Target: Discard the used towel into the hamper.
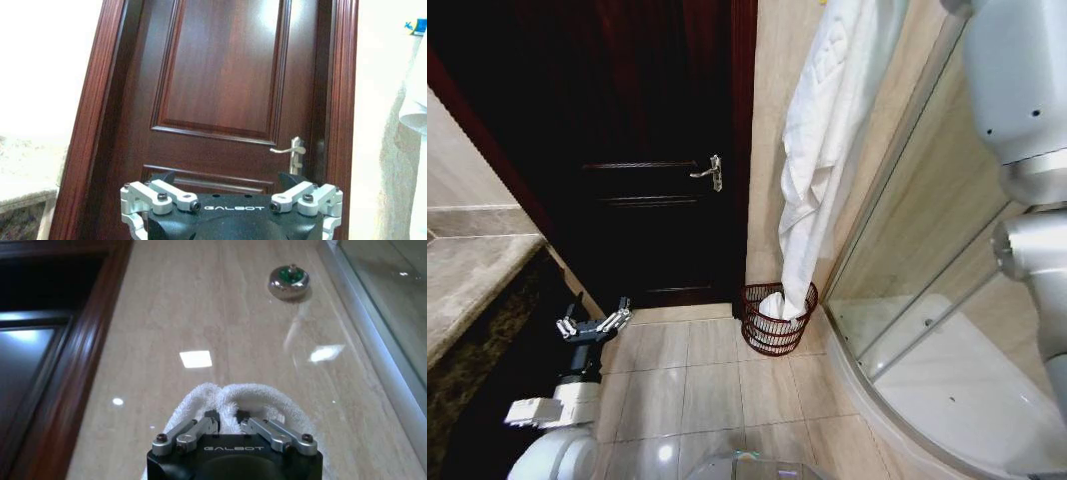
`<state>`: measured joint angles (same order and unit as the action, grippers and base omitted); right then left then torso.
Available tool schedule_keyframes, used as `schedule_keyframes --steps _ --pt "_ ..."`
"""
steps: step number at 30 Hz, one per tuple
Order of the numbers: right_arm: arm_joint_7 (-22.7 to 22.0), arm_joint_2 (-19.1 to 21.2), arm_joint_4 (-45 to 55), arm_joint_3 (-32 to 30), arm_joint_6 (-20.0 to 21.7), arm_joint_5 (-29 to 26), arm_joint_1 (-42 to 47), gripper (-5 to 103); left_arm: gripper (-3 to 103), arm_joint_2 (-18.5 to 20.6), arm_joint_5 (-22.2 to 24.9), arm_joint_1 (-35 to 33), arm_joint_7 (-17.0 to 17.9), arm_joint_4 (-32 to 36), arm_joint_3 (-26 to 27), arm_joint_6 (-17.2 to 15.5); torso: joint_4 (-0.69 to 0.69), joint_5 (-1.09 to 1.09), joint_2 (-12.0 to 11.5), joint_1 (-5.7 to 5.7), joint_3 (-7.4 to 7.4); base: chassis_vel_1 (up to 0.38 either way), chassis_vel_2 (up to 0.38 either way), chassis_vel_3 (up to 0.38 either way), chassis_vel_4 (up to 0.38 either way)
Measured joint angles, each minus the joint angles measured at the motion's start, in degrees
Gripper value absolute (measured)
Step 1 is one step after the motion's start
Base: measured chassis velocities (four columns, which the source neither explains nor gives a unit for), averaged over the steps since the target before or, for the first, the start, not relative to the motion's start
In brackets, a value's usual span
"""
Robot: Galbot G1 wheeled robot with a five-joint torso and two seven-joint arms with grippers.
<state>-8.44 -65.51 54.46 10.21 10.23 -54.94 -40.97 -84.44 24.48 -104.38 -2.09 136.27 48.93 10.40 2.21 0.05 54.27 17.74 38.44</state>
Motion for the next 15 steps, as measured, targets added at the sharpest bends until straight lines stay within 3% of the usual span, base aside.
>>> schedule_keyframes --steps 9,15 --pt "2.49 -3.70 -7.72 -0.44 -1.20 2.96 -6.77 13 100 -0.58 -0.12 -0.22 -0.04 0.94 0.10 0.22 0.00 -0.07 0.01 -0.02 -0.02 0.000 0.000 0.000 0.000" --pt "2.23 -2.55 -5.04 -0.47 -1.36 3.69 -3.56 13 100 -1.10 -0.47 -0.65 -0.18 0.94 0.09 0.94 0.00 -0.04 0.01 -0.02 -0.02 0.000 0.000 0.000 0.000"
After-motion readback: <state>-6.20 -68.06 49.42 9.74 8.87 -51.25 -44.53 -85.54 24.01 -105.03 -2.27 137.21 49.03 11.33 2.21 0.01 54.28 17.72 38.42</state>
